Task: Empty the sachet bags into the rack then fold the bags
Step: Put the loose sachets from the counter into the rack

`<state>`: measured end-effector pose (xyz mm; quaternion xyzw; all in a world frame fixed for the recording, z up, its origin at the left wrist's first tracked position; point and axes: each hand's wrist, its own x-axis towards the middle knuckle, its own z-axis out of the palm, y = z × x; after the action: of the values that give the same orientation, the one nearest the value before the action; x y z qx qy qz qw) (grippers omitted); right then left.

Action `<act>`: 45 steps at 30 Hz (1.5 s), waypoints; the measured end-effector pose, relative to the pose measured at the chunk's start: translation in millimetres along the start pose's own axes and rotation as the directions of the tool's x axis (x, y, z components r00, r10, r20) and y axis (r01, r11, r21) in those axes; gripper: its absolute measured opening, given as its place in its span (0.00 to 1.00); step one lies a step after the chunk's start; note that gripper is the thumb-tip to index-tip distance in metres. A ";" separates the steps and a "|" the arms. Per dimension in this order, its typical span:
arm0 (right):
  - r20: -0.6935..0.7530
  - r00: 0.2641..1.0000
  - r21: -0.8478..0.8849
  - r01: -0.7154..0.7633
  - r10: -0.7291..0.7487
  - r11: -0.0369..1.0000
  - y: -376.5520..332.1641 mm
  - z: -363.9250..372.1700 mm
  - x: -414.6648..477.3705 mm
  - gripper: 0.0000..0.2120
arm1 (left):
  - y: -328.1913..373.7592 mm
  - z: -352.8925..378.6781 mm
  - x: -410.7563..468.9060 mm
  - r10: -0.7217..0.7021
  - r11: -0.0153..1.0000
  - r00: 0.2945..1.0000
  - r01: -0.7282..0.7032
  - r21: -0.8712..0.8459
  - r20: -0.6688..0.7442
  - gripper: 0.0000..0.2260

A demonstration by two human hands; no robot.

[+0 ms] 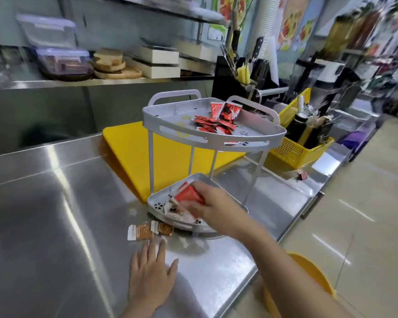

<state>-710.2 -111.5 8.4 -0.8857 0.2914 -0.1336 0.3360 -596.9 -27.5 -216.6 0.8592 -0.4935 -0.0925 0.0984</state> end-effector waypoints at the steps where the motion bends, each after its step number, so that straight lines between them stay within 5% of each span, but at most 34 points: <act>1: -0.123 0.990 0.021 0.066 -0.063 0.998 -9.1 -14.6 4.7 0.08 | -0.3 -0.6 0.5 -0.005 1.000 1.000 0.005 0.011 0.006 0.37; 4: -0.510 0.813 -0.185 0.216 -0.281 0.959 -27.0 -57.7 31.6 0.14 | -1.5 -3.4 0.3 -0.022 0.999 0.999 0.020 0.026 0.049 0.36; 6: -0.633 0.680 -0.418 0.103 -0.371 0.903 -30.6 -82.9 55.6 0.13 | -0.9 -3.6 0.4 -0.023 0.999 0.998 0.021 0.036 0.064 0.35; 7: -0.641 0.671 -0.508 -0.007 -0.372 0.861 -30.1 -93.2 67.6 0.12 | -1.5 -2.8 0.3 -0.020 0.999 0.997 0.017 0.041 0.073 0.34; 9: -0.587 0.748 -0.641 -0.194 -0.312 0.743 -20.8 -107.2 89.5 0.10 | -3.1 -1.1 0.8 -0.007 0.999 0.995 0.004 0.039 0.100 0.34; 11: -0.467 0.863 -0.704 -0.231 -0.193 0.672 -10.8 -112.6 104.5 0.14 | -4.6 0.6 1.6 -0.010 1.000 0.996 0.007 0.027 0.092 0.35; 13: -0.287 0.957 -0.638 -0.223 0.041 0.737 -4.6 -114.0 110.8 0.22 | -5.7 1.1 1.4 -0.022 1.000 0.998 0.021 0.013 0.055 0.35; 15: -0.099 0.962 -0.455 -0.271 0.254 0.848 -6.8 -114.3 109.7 0.29 | -5.8 -0.9 1.3 -0.029 1.000 0.998 0.029 -0.005 0.049 0.35; 18: 0.053 0.973 -0.373 -0.188 0.223 0.909 -10.5 -114.2 109.5 0.26 | -5.9 -0.1 2.4 -0.026 1.000 0.997 0.026 -0.001 0.076 0.34; 20: -0.087 0.987 -0.349 -0.160 0.138 0.923 -10.3 -113.0 107.5 0.25 | -7.0 3.0 3.2 -0.028 1.000 0.997 0.027 0.012 0.076 0.34; 22: -0.452 0.891 -0.358 -0.147 -0.033 0.922 -10.1 -106.7 102.8 0.23 | -7.3 0.0 3.1 -0.037 0.999 0.997 0.037 -0.005 0.070 0.34; 24: -0.704 0.650 -0.353 0.029 -0.286 0.935 -15.7 -86.9 90.1 0.15 | -7.2 -5.5 1.6 -0.004 1.000 0.999 0.004 0.009 0.032 0.35; 26: -0.687 0.479 -0.470 0.282 -0.547 0.837 -22.1 -57.1 79.8 0.10 | -12.1 -3.7 5.2 0.083 0.996 0.996 -0.083 0.014 -0.028 0.34; 28: -0.536 0.436 -0.568 0.448 -0.723 0.691 -18.0 -17.3 74.6 0.09 | -20.9 -6.5 5.7 0.099 0.995 0.993 -0.098 0.008 -0.067 0.31; 30: -0.369 0.468 -0.605 0.535 -0.803 0.590 -8.1 24.3 71.4 0.07 | -32.6 -9.6 5.7 0.041 0.999 0.999 -0.041 -0.008 -0.007 0.26; 32: -0.187 0.578 -0.586 0.584 -0.795 0.562 5.6 66.6 71.1 0.05 | -47.6 -10.2 5.3 0.006 1.000 0.999 -0.007 -0.019 -0.053 0.25; 35: 0.050 0.859 -0.448 0.475 -0.509 0.757 36.4 120.3 80.0 0.07 | -65.7 -14.0 -0.9 -0.064 0.998 0.993 0.064 0.003 -0.095 0.29; 37: 0.202 0.953 -0.479 0.298 -0.226 0.826 63.4 142.4 88.4 0.17 | -71.8 -12.5 -3.3 -0.081 0.995 0.988 0.087 0.041 -0.133 0.28; 40: 0.316 0.943 -0.504 0.074 0.103 0.861 91.3 164.5 89.0 0.30 | -71.3 -10.6 -2.3 -0.099 0.995 0.985 0.102 0.020 -0.141 0.27; 43: 0.323 0.929 -0.549 0.030 0.179 0.835 94.6 179.1 85.2 0.33 | -71.5 -8.5 1.9 -0.106 0.994 0.980 0.111 0.018 -0.168 0.27; 45: 0.318 0.937 -0.527 0.048 0.145 0.849 87.3 179.4 85.6 0.25 | -72.3 -7.8 3.3 -0.107 0.994 0.980 0.109 0.002 -0.170 0.27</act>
<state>-601.8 -123.4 -179.3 -0.9452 0.2758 0.1174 0.1297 -533.2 6.0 -228.0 0.8900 -0.4365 -0.0214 0.1301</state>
